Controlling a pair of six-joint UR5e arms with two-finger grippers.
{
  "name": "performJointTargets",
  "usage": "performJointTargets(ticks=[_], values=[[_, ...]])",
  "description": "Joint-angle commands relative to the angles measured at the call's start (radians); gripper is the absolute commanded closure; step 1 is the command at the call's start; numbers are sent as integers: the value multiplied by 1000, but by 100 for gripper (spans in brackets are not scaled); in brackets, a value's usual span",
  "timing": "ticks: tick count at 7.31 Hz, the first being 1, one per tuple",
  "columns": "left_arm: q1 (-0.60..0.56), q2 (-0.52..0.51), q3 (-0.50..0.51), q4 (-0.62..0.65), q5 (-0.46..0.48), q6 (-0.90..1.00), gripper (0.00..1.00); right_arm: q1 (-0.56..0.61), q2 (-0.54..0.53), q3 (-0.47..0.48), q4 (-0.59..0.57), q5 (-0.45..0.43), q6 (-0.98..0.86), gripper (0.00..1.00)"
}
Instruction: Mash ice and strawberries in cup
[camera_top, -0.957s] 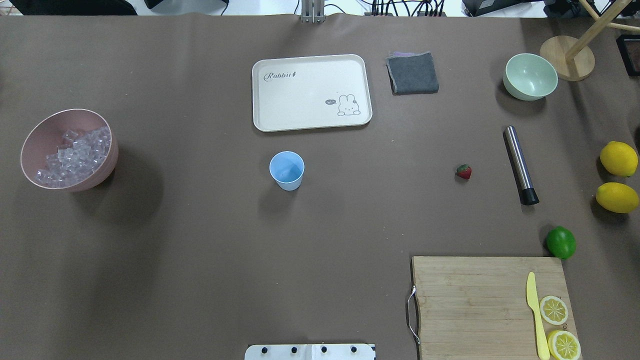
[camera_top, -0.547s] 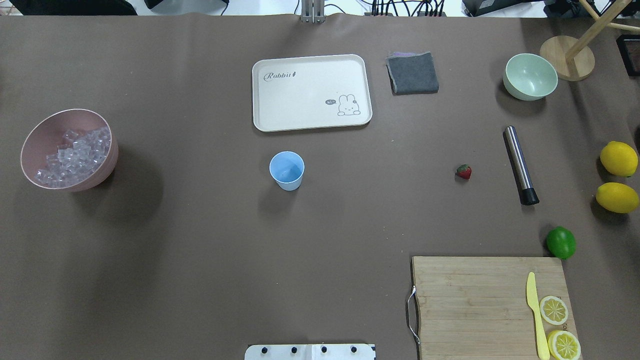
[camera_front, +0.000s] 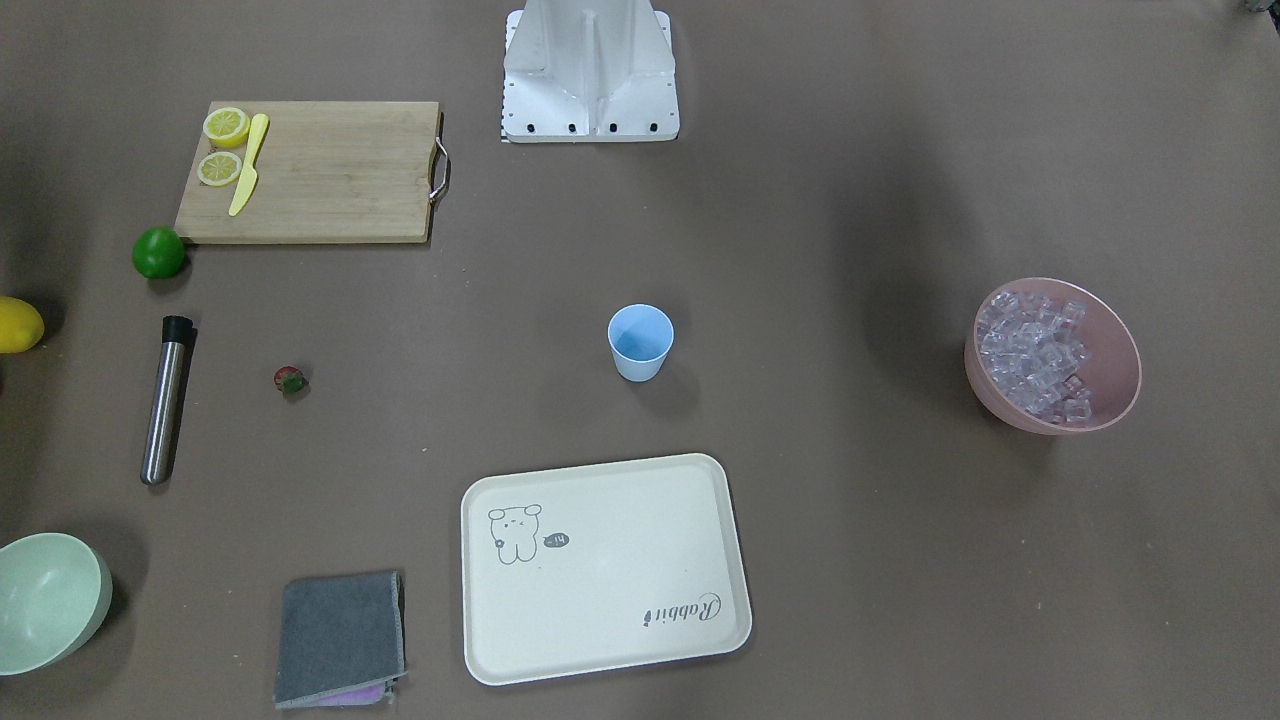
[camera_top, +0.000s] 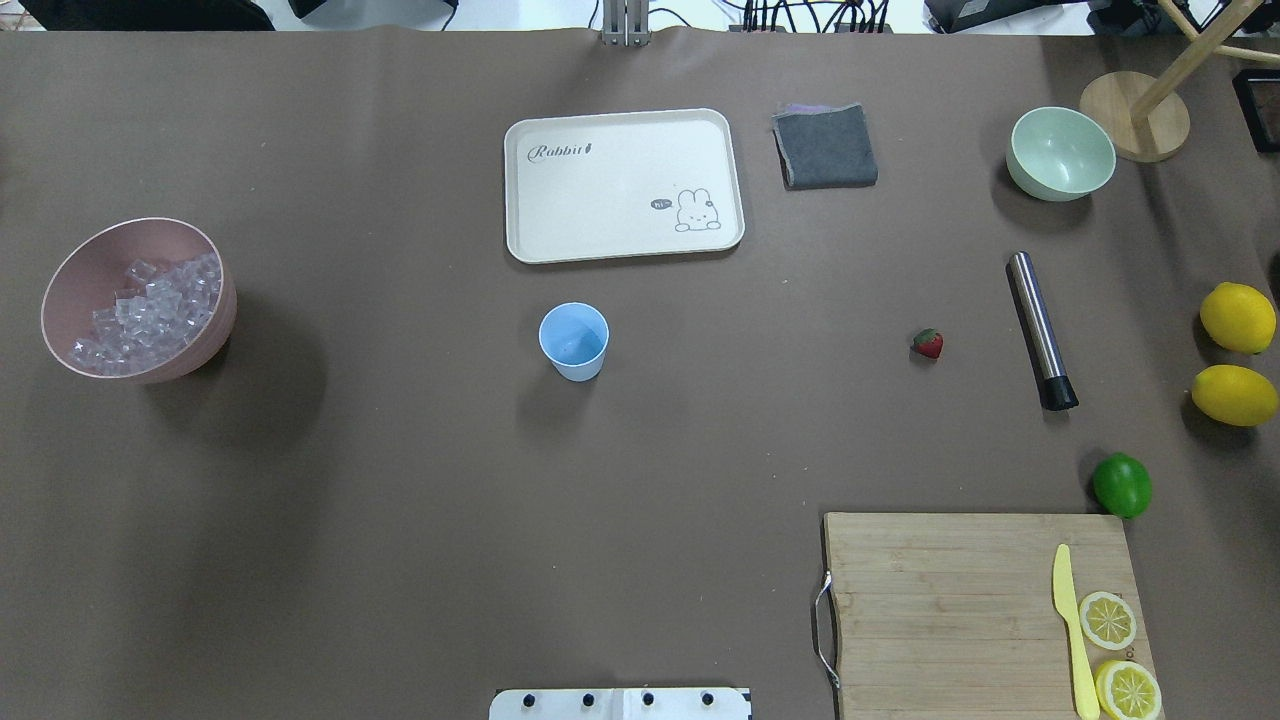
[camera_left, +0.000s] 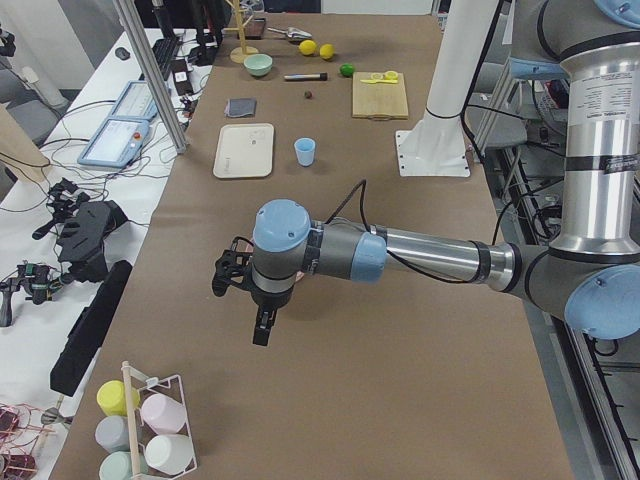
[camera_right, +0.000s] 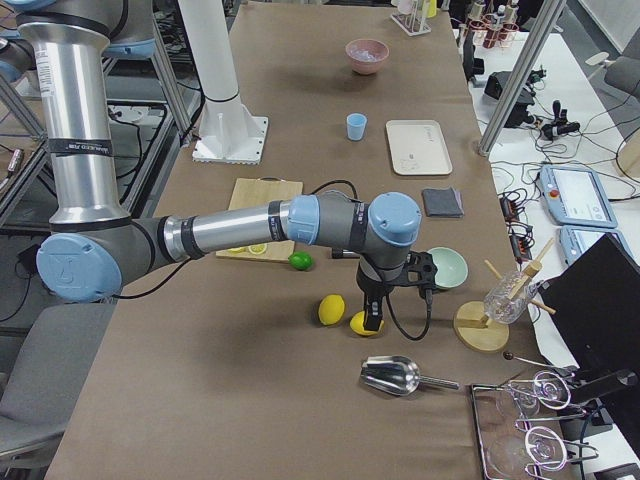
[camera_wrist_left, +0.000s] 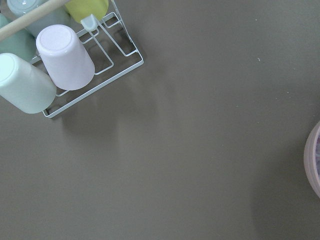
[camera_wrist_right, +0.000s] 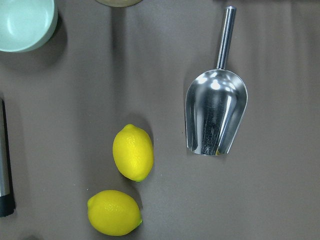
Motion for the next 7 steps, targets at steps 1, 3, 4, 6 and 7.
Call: performJointTargets(ticks=[1, 3, 4, 6, 7], values=[[6, 2, 8, 1, 0, -1, 3, 0, -5, 6, -1, 1, 0, 0], [6, 2, 5, -1, 0, 5, 3, 0, -3, 8, -3, 3, 0, 0], [6, 3, 2, -1, 0, 5, 3, 0, -3, 11, -4, 3, 1, 0], [6, 6, 3, -1, 0, 0, 3, 3, -11, 30, -12, -5, 1, 0], [6, 2, 5, -1, 0, 0, 3, 3, -14, 35, -10, -6, 1, 0]])
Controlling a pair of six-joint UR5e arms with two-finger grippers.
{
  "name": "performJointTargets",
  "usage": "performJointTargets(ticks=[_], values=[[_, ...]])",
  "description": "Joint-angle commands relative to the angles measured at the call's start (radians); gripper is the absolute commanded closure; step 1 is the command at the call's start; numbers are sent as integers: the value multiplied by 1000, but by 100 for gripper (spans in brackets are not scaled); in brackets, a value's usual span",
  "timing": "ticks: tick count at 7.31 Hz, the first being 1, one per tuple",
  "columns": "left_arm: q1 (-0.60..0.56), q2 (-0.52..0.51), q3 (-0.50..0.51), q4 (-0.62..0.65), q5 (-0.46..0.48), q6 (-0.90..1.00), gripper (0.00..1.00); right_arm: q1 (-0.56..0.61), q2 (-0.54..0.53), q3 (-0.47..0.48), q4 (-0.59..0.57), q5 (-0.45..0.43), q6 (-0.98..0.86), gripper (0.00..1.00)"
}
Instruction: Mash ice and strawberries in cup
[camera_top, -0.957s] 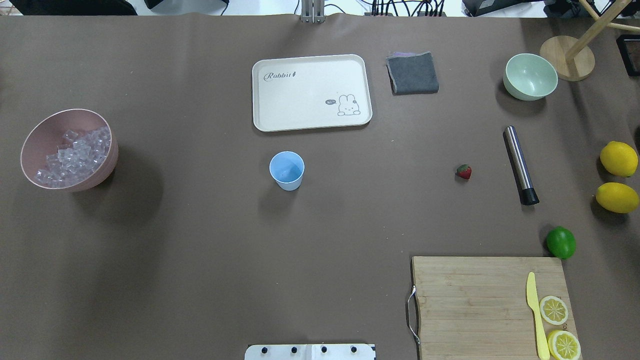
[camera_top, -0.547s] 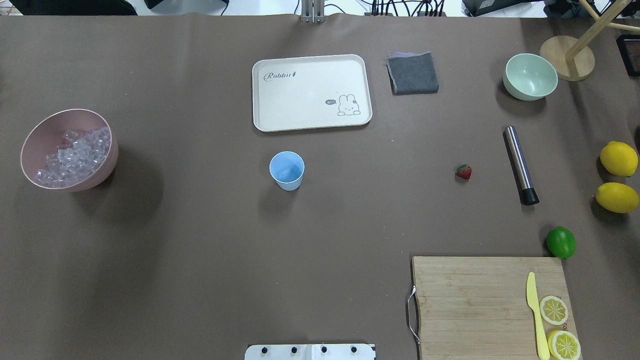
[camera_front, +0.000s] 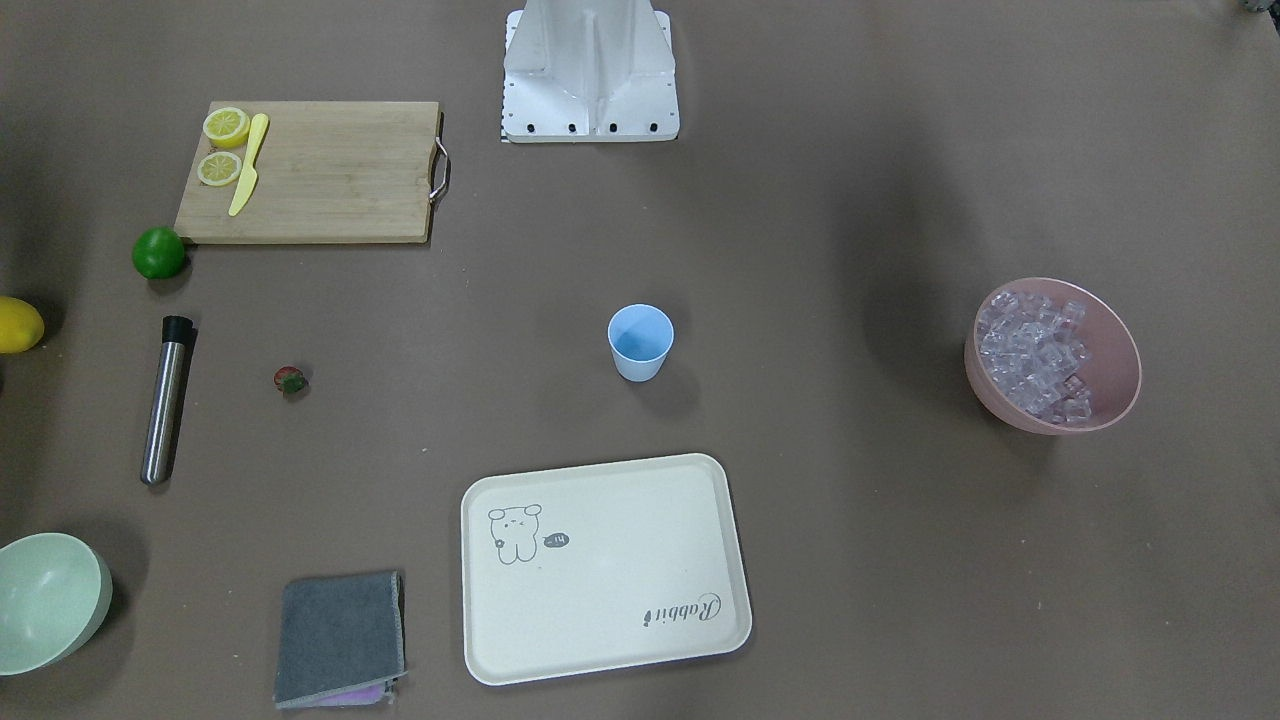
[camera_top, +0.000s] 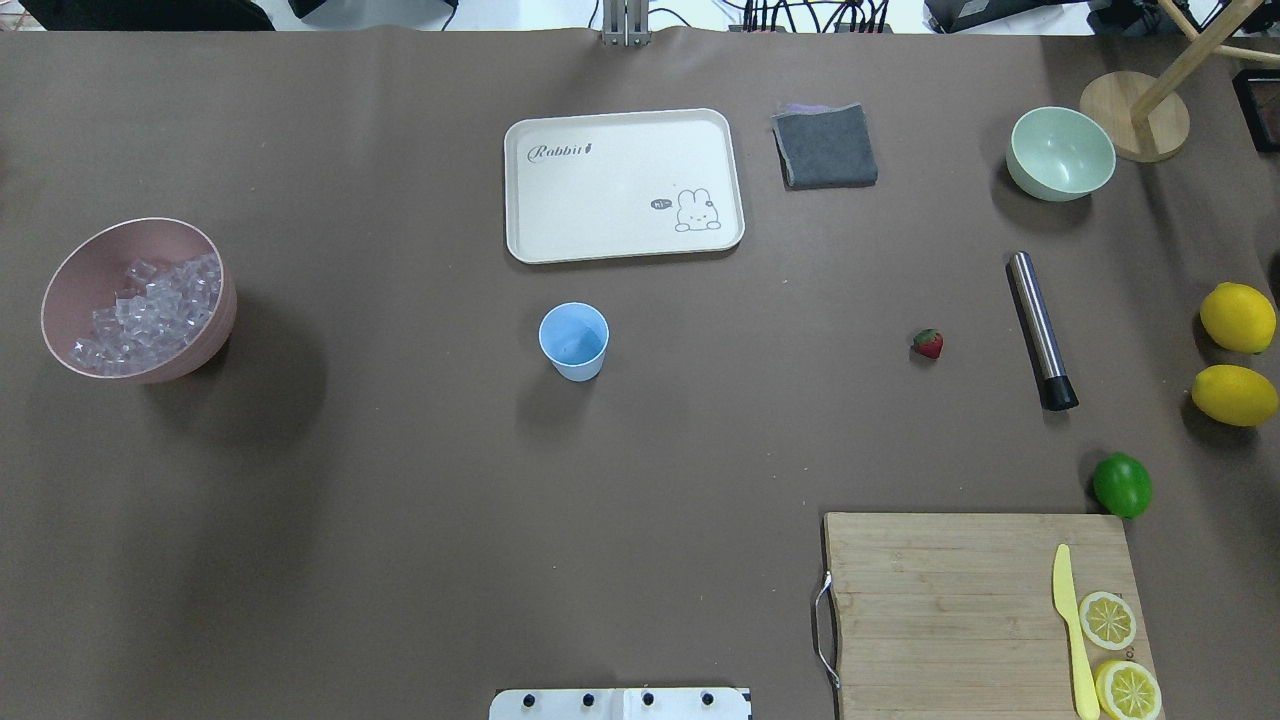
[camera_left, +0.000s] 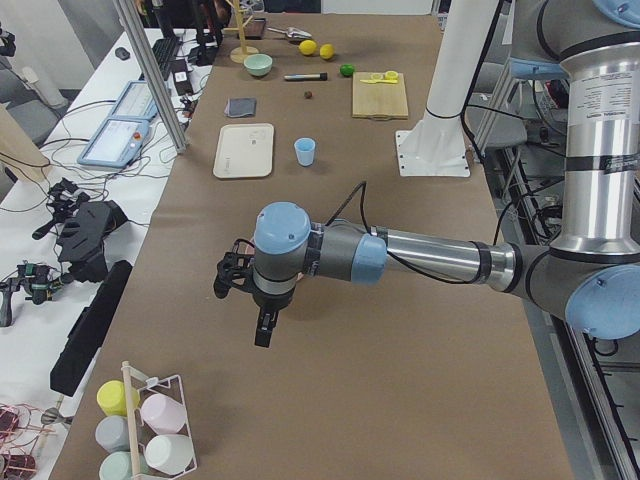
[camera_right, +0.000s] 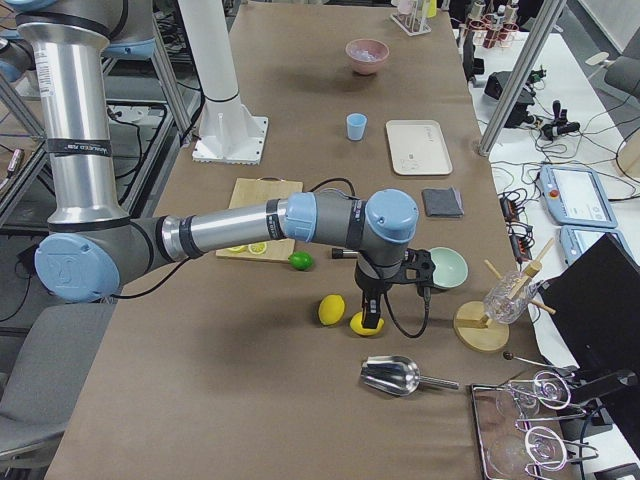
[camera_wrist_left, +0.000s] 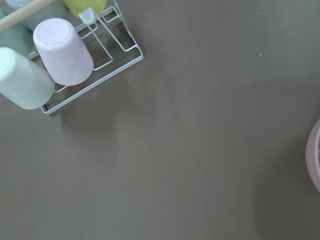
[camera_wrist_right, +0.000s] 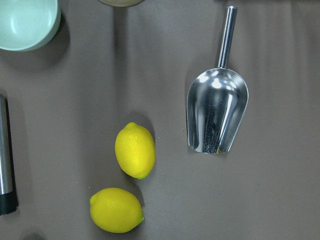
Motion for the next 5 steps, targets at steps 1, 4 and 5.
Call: performJointTargets(ticks=[1, 4, 5], values=[[-2, -4, 3, 0, 0, -3, 3, 1, -1, 13, 0, 4, 0, 0], [-9, 10, -6, -8, -3, -15, 3, 1, -4, 25, -3, 4, 0, 0], [-15, 15, -12, -53, -3, -26, 3, 0, -1, 25, -1, 4, 0, 0]])
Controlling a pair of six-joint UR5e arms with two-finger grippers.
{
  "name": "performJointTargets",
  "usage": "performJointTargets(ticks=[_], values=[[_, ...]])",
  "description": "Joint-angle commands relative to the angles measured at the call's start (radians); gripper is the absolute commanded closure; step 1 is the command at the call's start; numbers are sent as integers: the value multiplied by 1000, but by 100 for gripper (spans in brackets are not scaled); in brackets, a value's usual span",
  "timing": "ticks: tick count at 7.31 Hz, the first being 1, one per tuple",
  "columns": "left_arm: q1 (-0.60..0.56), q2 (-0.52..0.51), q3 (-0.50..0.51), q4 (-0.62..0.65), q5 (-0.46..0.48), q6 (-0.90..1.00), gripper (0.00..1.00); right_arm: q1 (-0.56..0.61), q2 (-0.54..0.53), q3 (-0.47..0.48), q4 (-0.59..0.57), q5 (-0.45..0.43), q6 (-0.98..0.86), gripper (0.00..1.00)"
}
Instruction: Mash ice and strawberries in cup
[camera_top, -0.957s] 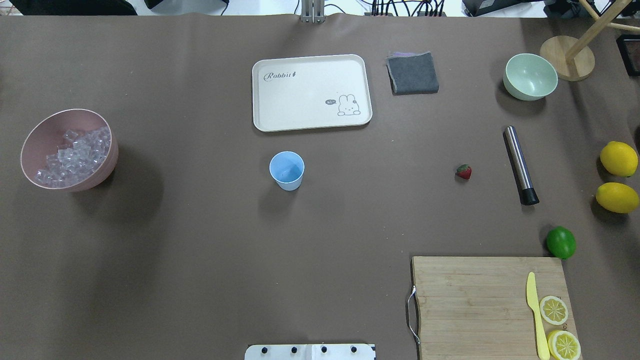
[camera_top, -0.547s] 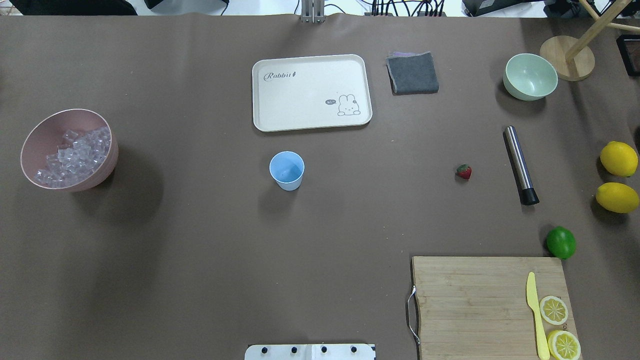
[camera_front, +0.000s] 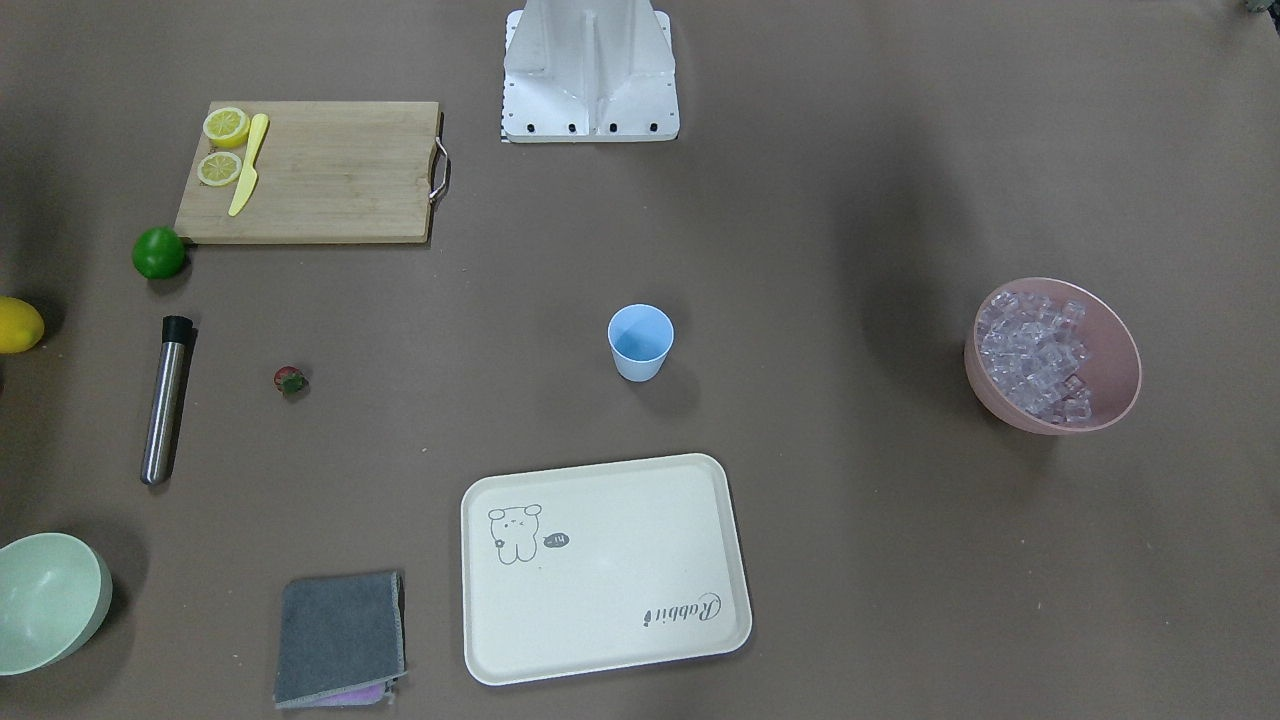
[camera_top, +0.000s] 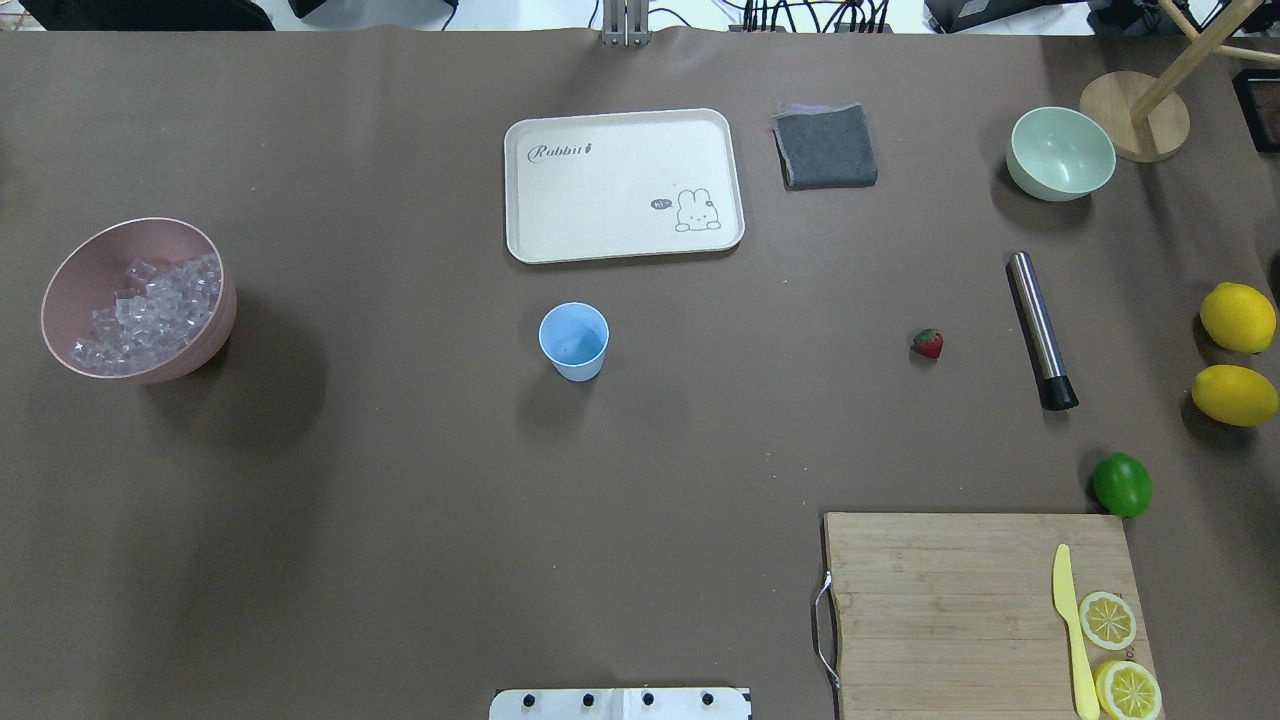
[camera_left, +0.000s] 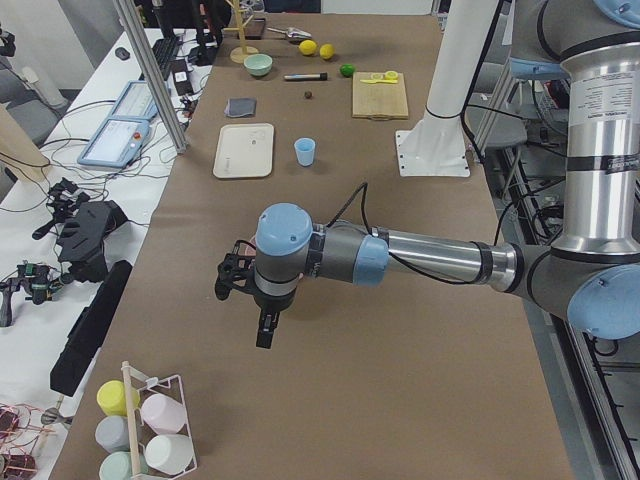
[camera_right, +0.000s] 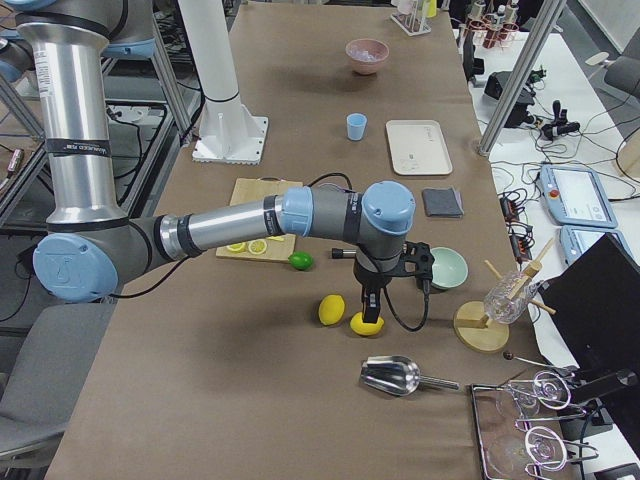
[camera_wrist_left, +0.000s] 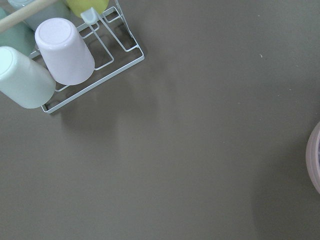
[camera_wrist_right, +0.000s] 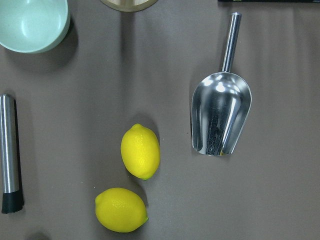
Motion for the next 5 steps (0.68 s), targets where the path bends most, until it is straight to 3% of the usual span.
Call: performJointTargets(ticks=[1, 3, 5], values=[[-12, 13, 2, -56, 2, -8, 3, -4, 6, -2, 1, 0, 0, 0], [0, -2, 61, -58, 22, -11, 3, -6, 7, -7, 1, -3, 0, 0], [-5, 9, 42, -64, 17, -8, 3, -6, 8, -8, 4, -5, 0, 0]])
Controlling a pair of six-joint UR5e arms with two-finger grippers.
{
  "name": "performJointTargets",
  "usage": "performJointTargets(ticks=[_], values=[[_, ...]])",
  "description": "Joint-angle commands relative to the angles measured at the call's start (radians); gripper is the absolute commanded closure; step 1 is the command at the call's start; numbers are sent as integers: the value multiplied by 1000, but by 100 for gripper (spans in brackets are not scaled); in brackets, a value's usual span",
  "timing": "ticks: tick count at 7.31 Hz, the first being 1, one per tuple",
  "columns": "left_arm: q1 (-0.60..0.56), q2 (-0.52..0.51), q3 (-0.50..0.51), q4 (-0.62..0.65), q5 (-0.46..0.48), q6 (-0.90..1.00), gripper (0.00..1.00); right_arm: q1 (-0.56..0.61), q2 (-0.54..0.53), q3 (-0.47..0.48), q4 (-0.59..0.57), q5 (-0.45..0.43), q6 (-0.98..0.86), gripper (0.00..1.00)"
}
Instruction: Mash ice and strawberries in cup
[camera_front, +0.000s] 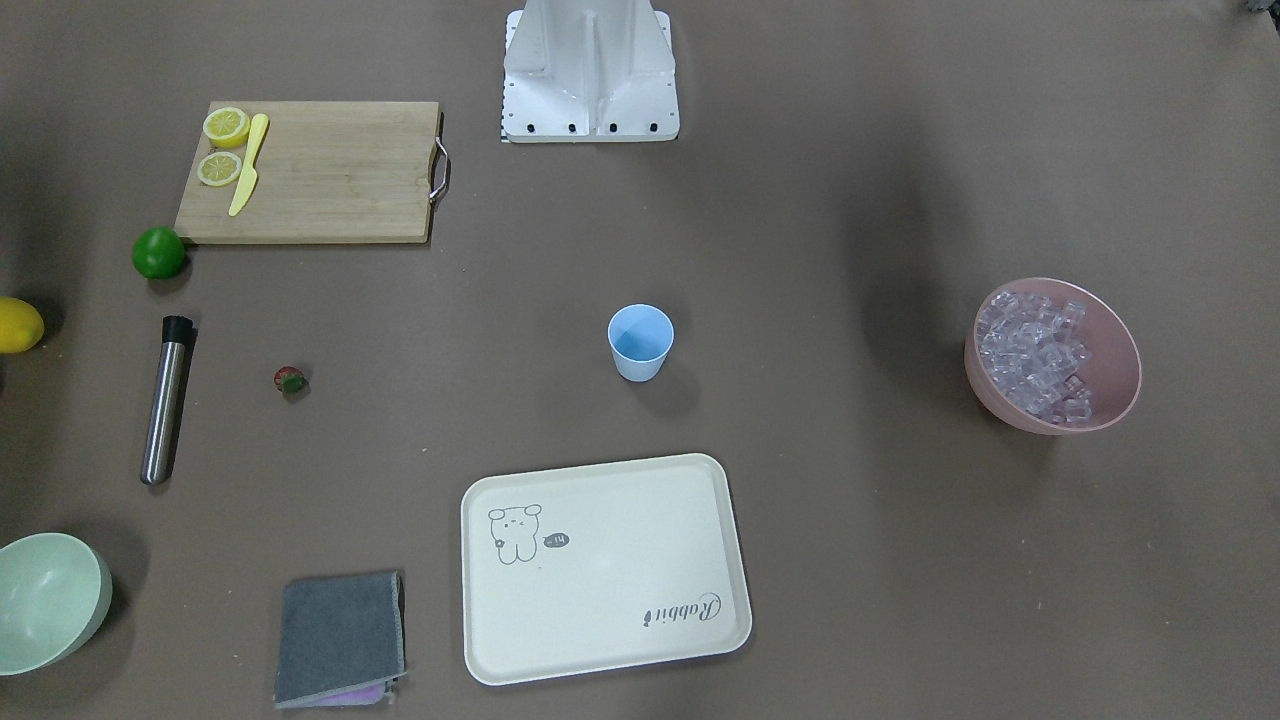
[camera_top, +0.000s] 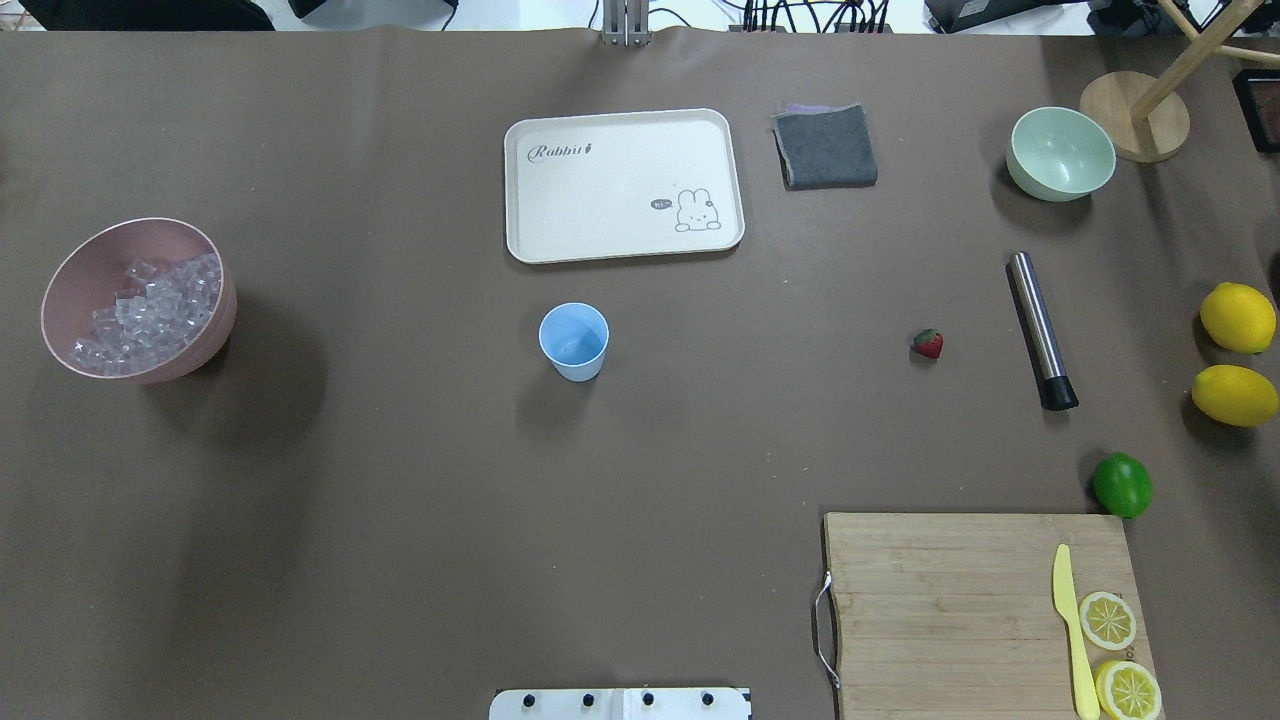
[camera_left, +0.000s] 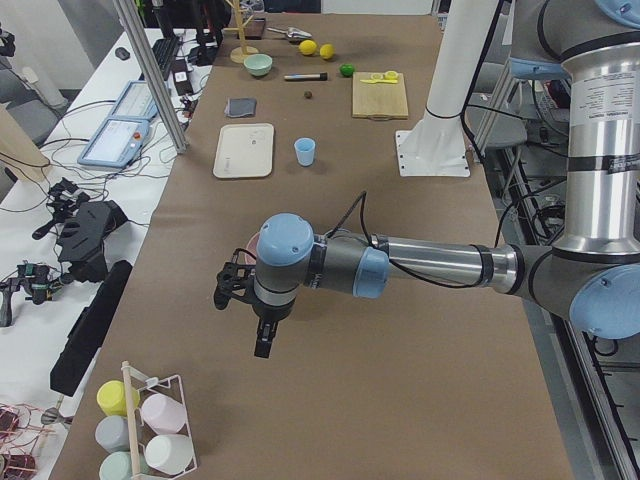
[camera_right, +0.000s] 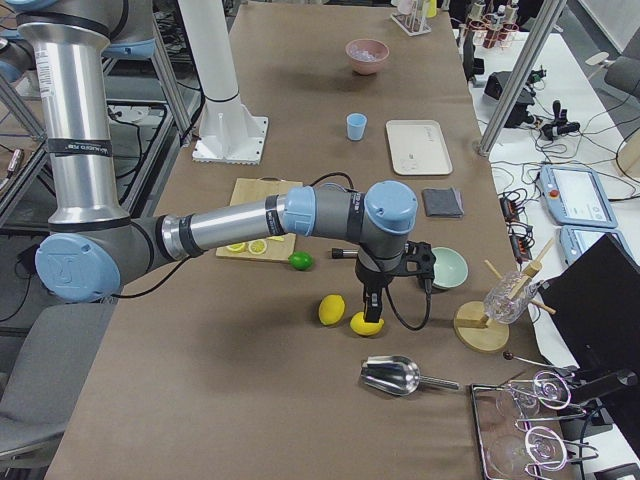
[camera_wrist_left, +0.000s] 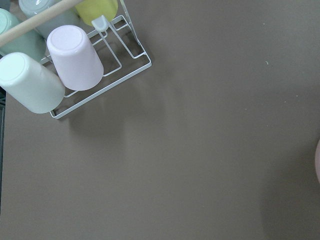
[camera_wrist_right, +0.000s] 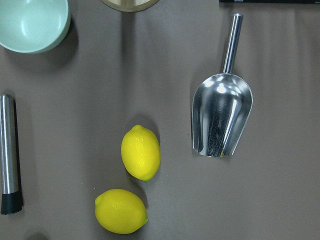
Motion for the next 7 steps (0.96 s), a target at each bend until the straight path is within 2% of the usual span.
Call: performJointTargets(ticks=[1, 2, 3, 5, 7], values=[[-1, 1, -5, -6, -1, 0, 3, 0, -4, 1, 2, -2, 0, 0], [-1, -1, -19, -3, -2, -22, 2, 0, -8, 2, 4, -2, 0, 0], [7, -3, -54, -4, -17, -158, 2, 0, -10, 1, 4, -1, 0, 0], [100, 4, -161, -3, -30, -311, 3, 0, -10, -1, 5, -2, 0, 0], [215, -13, -200, -6, -19, -515, 2, 0, -16, 2, 8, -1, -2, 0]])
